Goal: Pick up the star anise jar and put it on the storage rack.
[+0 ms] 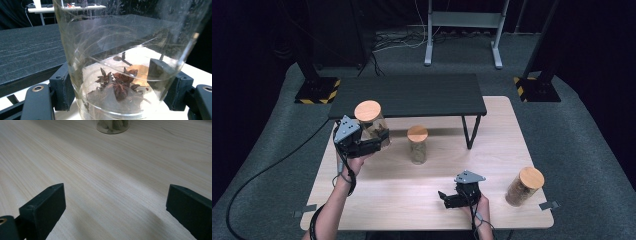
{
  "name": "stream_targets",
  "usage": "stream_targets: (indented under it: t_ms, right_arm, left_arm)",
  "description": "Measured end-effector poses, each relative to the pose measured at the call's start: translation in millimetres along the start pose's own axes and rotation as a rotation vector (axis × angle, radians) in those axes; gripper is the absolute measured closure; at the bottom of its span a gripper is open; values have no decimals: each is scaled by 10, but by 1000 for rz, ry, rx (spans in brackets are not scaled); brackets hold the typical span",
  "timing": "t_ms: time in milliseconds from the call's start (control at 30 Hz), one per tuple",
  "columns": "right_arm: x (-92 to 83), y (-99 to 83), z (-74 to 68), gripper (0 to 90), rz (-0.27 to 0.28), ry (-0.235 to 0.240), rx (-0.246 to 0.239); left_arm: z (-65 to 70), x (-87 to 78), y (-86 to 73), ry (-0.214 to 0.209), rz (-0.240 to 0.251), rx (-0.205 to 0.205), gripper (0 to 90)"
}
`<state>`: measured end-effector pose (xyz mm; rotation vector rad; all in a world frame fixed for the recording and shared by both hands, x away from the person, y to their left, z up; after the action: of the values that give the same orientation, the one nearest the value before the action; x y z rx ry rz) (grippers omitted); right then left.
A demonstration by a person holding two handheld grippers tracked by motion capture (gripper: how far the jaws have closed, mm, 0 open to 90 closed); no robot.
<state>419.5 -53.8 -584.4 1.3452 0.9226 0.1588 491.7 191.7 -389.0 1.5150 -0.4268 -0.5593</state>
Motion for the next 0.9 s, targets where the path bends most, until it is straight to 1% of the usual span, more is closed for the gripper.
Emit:
stream_targets:
  t_ms: [167, 333, 700, 900]
  right_arm:
    - [0, 0, 2, 18, 0, -1, 1]
    - [2, -1, -1, 18, -2, 2, 0]
    - [0, 1, 5, 19, 2, -1, 4]
    - [-3, 3, 5, 19, 4, -4, 2]
  left_arm:
    - [1, 3, 37, -6, -3, -1, 248]
    - [-8, 7, 71, -11, -2, -12, 248]
    - [-7, 5, 192, -16, 1, -3, 248]
    - [-14, 8, 231, -19, 5, -14, 248]
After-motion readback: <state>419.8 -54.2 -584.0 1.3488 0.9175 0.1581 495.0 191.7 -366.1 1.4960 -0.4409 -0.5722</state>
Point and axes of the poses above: each handheld gripper's, and its own axes: x roughly forward along the jaws, y roughly out of its top, z roughly to its right, the point moved 10 cm from there along x, roughly forward along the jaws, and after that the axes turned 8 degrees about z, right-handed, at the moved point
